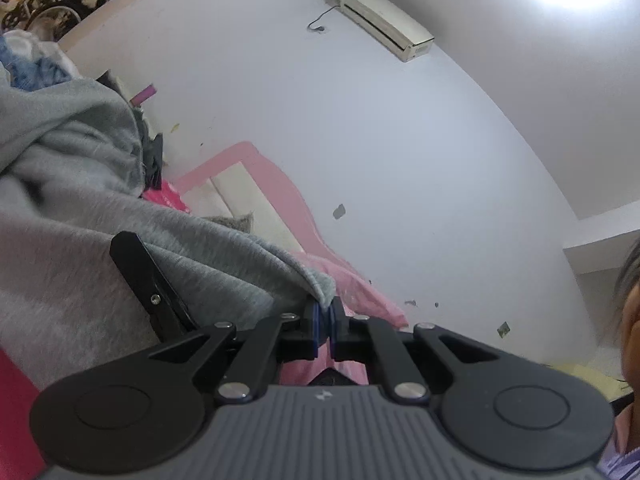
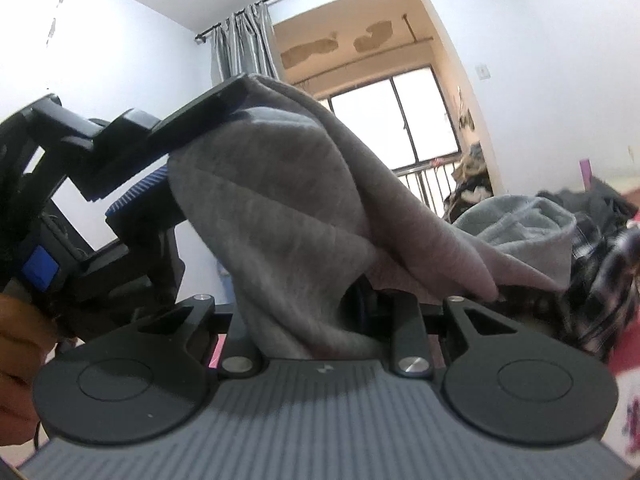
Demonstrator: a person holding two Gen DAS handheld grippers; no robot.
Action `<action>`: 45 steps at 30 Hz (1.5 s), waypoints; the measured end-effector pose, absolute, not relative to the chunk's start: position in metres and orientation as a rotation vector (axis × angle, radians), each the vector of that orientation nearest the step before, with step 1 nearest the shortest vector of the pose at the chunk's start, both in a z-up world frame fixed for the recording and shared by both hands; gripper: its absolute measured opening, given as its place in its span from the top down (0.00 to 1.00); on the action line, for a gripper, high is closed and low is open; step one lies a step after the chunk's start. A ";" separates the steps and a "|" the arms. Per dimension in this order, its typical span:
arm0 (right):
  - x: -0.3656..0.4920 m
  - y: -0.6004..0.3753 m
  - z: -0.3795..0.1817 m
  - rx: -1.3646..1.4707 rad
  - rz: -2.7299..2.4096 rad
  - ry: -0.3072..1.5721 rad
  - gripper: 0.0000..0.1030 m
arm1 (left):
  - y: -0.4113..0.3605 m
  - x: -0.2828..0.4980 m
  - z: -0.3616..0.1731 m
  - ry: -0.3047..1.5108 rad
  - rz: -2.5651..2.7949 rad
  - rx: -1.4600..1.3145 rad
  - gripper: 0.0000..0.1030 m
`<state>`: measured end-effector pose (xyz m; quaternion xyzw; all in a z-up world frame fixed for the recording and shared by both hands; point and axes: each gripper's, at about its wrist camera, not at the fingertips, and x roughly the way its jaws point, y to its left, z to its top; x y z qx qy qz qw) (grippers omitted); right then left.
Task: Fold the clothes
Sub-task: 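Lift the grey garment out of the pile with both grippers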
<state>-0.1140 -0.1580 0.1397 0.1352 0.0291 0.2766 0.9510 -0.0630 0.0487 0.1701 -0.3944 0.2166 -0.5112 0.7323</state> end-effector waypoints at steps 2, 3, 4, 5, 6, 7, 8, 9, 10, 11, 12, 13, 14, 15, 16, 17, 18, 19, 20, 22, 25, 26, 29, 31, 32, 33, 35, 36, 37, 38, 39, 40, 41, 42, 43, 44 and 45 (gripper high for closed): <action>-0.129 -0.155 0.140 0.275 0.578 0.091 0.76 | 0.049 -0.084 0.176 0.477 -1.116 -0.849 0.95; -0.137 -0.154 0.141 0.276 0.585 0.102 0.76 | 0.050 -0.095 0.177 0.476 -1.117 -0.853 0.95; -0.145 -0.154 0.142 0.276 0.590 0.105 0.76 | 0.050 -0.104 0.177 0.478 -1.117 -0.861 0.95; -0.152 -0.154 0.144 0.275 0.595 0.108 0.76 | 0.051 -0.114 0.177 0.480 -1.117 -0.869 0.95; -0.160 -0.153 0.146 0.274 0.600 0.116 0.76 | 0.051 -0.123 0.177 0.483 -1.116 -0.871 0.95; -0.169 -0.152 0.148 0.277 0.605 0.128 0.75 | 0.050 -0.133 0.178 0.487 -1.118 -0.864 0.95; -0.178 -0.154 0.145 0.285 0.609 0.139 0.75 | 0.050 -0.143 0.177 0.489 -1.123 -0.860 0.95; -0.188 -0.157 0.142 0.292 0.616 0.146 0.75 | 0.049 -0.152 0.176 0.491 -1.128 -0.856 0.95; -0.200 -0.158 0.137 0.293 0.622 0.149 0.74 | 0.048 -0.161 0.175 0.493 -1.131 -0.858 0.95; -0.215 -0.158 0.131 0.289 0.626 0.151 0.74 | 0.048 -0.169 0.173 0.495 -1.130 -0.871 0.95; -0.225 -0.157 0.127 0.283 0.629 0.156 0.74 | 0.048 -0.178 0.172 0.497 -1.129 -0.884 0.95; -0.232 -0.154 0.125 0.273 0.629 0.166 0.74 | 0.047 -0.187 0.170 0.497 -1.127 -0.895 0.95; -0.240 -0.153 0.122 0.270 0.630 0.179 0.74 | 0.048 -0.197 0.168 0.494 -1.124 -0.903 0.95; -0.247 -0.155 0.119 0.273 0.630 0.196 0.74 | 0.048 -0.208 0.166 0.491 -1.122 -0.909 0.95; -0.254 -0.156 0.116 0.273 0.634 0.209 0.74 | 0.048 -0.218 0.165 0.489 -1.122 -0.909 0.95; -0.262 -0.156 0.116 0.270 0.641 0.217 0.74 | 0.047 -0.225 0.164 0.486 -1.124 -0.910 0.94; -0.271 -0.157 0.116 0.268 0.647 0.221 0.74 | 0.045 -0.231 0.163 0.484 -1.126 -0.911 0.94; -0.279 -0.158 0.117 0.266 0.653 0.223 0.74 | 0.044 -0.237 0.163 0.479 -1.127 -0.906 0.94; -0.287 -0.159 0.118 0.264 0.659 0.224 0.74 | 0.044 -0.242 0.165 0.472 -1.129 -0.891 0.94; -0.298 -0.163 0.119 0.294 0.675 0.247 0.73 | 0.043 -0.251 0.167 0.458 -1.127 -0.864 0.94; -0.289 -0.173 0.115 0.389 0.673 0.300 0.72 | 0.045 -0.251 0.167 0.451 -1.105 -0.857 0.85; -0.282 -0.178 0.113 0.425 0.672 0.308 0.72 | 0.048 -0.251 0.167 0.446 -1.099 -0.867 0.78; -0.262 -0.190 0.108 0.462 0.584 0.329 0.71 | 0.062 -0.252 0.170 0.411 -1.060 -0.897 0.58; -0.241 -0.200 0.103 0.476 0.496 0.374 0.71 | 0.073 -0.252 0.172 0.388 -1.021 -0.905 0.54; -0.228 -0.208 0.099 0.499 0.449 0.408 0.70 | 0.079 -0.250 0.173 0.384 -0.990 -0.904 0.50; -0.212 -0.216 0.094 0.524 0.400 0.448 0.70 | 0.085 -0.246 0.172 0.387 -0.951 -0.907 0.50; -0.173 -0.230 0.081 0.546 0.292 0.581 0.59 | 0.096 -0.239 0.168 0.402 -0.864 -0.928 0.50; -0.151 -0.235 0.071 0.535 0.260 0.690 0.50 | 0.102 -0.235 0.165 0.406 -0.831 -0.944 0.50; -0.129 -0.238 0.062 0.520 0.243 0.802 0.39 | 0.106 -0.230 0.161 0.410 -0.809 -0.960 0.50; -0.112 -0.242 0.052 0.521 0.230 0.877 0.38 | 0.110 -0.224 0.157 0.420 -0.787 -0.973 0.50; -0.101 -0.245 0.039 0.538 0.221 0.915 0.37 | 0.112 -0.218 0.152 0.437 -0.758 -0.981 0.50; -0.091 -0.248 0.027 0.554 0.212 0.953 0.33 | 0.113 -0.212 0.147 0.455 -0.729 -0.980 0.50; -0.080 -0.251 0.014 0.571 0.202 0.991 0.28 | 0.113 -0.206 0.143 0.472 -0.694 -0.970 0.50; -0.076 -0.250 0.003 0.571 0.193 1.029 0.24 | 0.113 -0.200 0.139 0.485 -0.654 -0.959 0.50; -0.078 -0.247 -0.008 0.554 0.182 1.068 0.15 | 0.113 -0.194 0.136 0.492 -0.621 -0.948 0.50; -0.081 -0.243 -0.016 0.542 0.186 1.101 0.14 | 0.113 -0.188 0.132 0.501 -0.593 -0.933 0.50; -0.086 -0.240 -0.022 0.535 0.204 1.127 0.14 | 0.112 -0.181 0.130 0.514 -0.572 -0.913 0.50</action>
